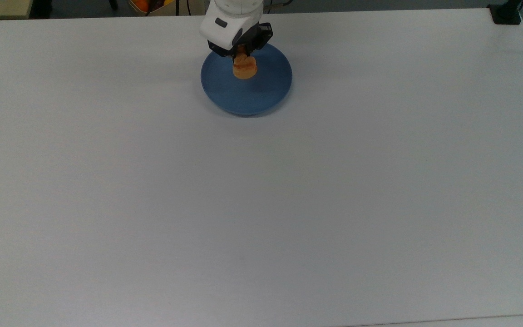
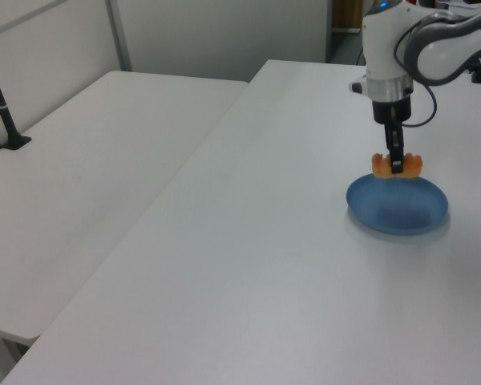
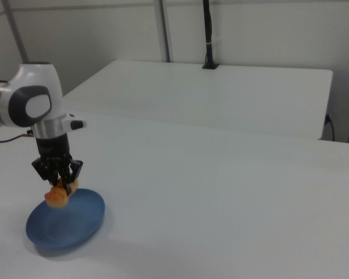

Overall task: Put the bread on the table
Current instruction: 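Carry the held bread roll off the plate across the table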

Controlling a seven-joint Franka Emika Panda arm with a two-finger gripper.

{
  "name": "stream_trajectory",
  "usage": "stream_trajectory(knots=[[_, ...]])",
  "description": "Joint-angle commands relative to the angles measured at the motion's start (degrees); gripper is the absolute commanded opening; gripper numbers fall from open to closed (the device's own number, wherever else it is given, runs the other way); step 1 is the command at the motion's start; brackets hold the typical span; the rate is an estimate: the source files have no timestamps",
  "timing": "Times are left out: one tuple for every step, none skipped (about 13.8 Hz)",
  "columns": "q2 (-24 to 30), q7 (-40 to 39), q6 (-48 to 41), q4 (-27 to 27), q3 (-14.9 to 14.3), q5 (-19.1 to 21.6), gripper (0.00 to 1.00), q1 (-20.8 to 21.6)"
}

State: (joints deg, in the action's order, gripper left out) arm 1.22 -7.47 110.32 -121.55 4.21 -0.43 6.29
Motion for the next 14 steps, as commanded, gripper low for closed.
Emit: stream_trajectory(knots=[[1.77, 1.14, -7.2, 4.9, 0.1, 0.6, 0.29, 0.74], [1.77, 1.23, -8.79, 6.4, 0.27, 1.47, 0.29, 1.0], [1.77, 1.32, -9.85, 7.63, 0.97, 2.52, 0.29, 1.61], [1.77, 1.41, -10.81, 8.95, 1.59, 3.67, 0.29, 2.23], [1.77, 2.28, -12.13, 10.18, 2.46, 4.46, 0.29, 2.93], [1.68, 5.24, -12.93, 11.32, 4.56, 4.73, 0.29, 4.24], [1.59, 7.36, -12.76, 11.42, 6.41, 4.82, 0.29, 4.95], [1.33, 10.26, -12.5, 11.34, 9.56, 4.91, 0.29, 5.48], [1.07, 11.85, -12.23, 11.34, 11.68, 5.34, 0.29, 5.49], [0.37, 14.22, -11.88, 11.34, 14.05, 7.35, 0.29, 5.66], [-0.16, 16.07, -11.18, 11.25, 15.03, 8.33, 0.3, 6.45], [-1.38, 19.39, -8.74, 10.99, 15.48, 8.51, 0.3, 8.11], [-2.35, 22.04, -6.37, 10.55, 15.48, 8.51, 0.3, 9.43], [-3.58, 24.06, -3.91, 10.11, 15.48, 8.51, 0.3, 10.31]])
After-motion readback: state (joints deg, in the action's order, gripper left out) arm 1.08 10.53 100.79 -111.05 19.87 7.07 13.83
